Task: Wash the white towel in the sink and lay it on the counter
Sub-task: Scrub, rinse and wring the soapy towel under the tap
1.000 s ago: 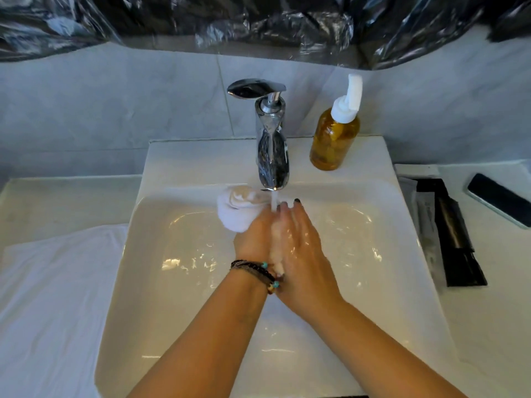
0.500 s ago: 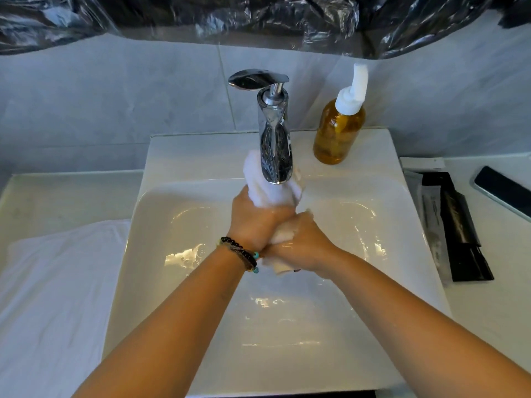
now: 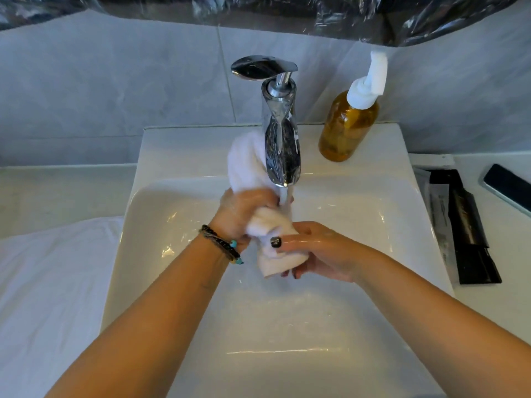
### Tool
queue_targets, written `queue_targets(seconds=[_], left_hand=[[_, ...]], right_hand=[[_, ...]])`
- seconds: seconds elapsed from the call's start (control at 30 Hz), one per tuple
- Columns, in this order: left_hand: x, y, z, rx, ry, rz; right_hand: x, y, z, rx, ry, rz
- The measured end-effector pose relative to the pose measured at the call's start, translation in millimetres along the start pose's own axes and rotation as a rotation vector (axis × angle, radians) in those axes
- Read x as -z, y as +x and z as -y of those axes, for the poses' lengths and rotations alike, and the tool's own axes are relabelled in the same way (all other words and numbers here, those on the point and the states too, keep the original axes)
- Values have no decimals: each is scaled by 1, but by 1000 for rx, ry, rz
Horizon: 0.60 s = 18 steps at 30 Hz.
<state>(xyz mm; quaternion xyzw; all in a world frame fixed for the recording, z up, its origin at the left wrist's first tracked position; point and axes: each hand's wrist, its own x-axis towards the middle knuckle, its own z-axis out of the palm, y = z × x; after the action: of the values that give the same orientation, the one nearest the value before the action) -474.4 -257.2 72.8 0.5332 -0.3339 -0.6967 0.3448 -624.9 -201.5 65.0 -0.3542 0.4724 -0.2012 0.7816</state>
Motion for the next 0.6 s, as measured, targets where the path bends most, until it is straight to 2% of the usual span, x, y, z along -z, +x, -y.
queue_targets(seconds=[0.03, 0.1, 0.17, 0.23, 0.3, 0.37, 0.47, 0.53, 0.6], left_hand=[[8, 0, -2, 5, 2, -27], [25, -3, -3, -26, 60, -135], [38, -12, -2, -29, 98, -234], [52, -20, 3, 8, 65, -257], [64, -26, 9, 54, 17, -250], [73, -30, 13, 75, -28, -280], [78, -33, 17, 84, -71, -300], [79, -36, 19, 89, -109, -292], [79, -39, 21, 101, -140, -295]], right_hand=[[2, -1, -3, 42, -40, -39], [4, 0, -15, 165, -314, -251], [0, 4, -36, 259, -817, -366], [-7, 12, -63, 392, -1371, -435], [-10, 23, -84, 433, -1643, -503], [-11, 33, -90, 414, -1780, -532], [-21, 37, -75, 278, -1906, -413], [-34, 34, -48, 206, -1819, -278], [-38, 35, -16, 67, -1565, -334]])
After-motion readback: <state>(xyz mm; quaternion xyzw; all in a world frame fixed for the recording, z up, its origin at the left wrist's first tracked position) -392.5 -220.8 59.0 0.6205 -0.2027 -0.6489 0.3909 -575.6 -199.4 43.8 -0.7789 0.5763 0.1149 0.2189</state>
